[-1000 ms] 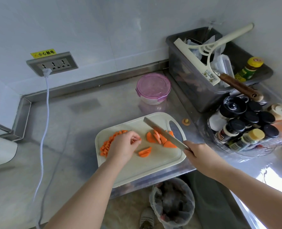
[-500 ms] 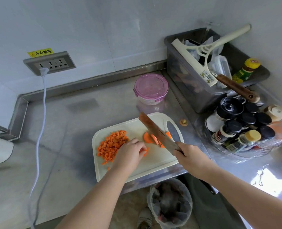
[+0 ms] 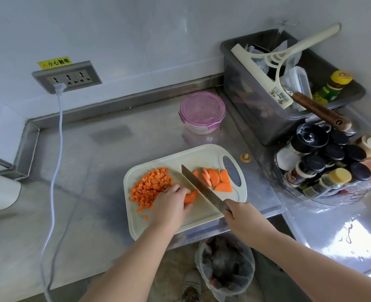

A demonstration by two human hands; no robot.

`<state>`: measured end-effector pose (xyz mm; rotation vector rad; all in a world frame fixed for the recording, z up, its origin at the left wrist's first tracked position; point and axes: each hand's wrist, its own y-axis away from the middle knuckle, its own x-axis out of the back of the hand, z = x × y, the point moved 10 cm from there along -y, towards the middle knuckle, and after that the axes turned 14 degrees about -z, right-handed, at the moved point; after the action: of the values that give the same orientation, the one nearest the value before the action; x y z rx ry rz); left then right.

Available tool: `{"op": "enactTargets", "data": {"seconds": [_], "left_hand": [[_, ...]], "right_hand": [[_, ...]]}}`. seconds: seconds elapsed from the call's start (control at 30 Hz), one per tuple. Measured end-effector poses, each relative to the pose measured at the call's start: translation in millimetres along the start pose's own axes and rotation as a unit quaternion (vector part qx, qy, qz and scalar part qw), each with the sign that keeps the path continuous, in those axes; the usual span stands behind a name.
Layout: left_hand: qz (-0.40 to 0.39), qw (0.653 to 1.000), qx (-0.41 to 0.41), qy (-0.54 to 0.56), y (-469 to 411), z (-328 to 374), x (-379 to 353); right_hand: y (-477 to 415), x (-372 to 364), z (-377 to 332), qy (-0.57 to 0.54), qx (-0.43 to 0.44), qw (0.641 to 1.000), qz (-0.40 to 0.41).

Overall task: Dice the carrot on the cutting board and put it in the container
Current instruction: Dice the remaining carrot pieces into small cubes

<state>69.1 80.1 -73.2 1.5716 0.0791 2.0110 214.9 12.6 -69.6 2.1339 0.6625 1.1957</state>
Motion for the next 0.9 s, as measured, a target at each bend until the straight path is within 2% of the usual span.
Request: {"op": "enactTargets", "data": {"seconds": [0.17,0.3,0.47,0.73,0.9], "left_hand": [[0.019,0.998,0.049,0.033,-1,-1,-1],[0.015,0.995,0.059,0.077,-5,-3,-4],[0.022,0.994,0.07,0.079,-6,-3,-1],[-0.016,0.993,0.051,0.107,-10,-8,-6],[-0.007,0.993,0.044,0.108,-9,-13,-3]], "right_hand": [[-5,-6,-4,-0.009,-0.013,1.0,0.006],[-5,-11,-6,-0.006,-0.012,1.0,0.012],[-2,-15,-8,-0.018,-0.01,1.0,0.018],[-2,-14,-7,-0.026,-0.013,0.999,0.023],[-2,-15,-8,-0.022,-0.016,0.999,0.019]]}}
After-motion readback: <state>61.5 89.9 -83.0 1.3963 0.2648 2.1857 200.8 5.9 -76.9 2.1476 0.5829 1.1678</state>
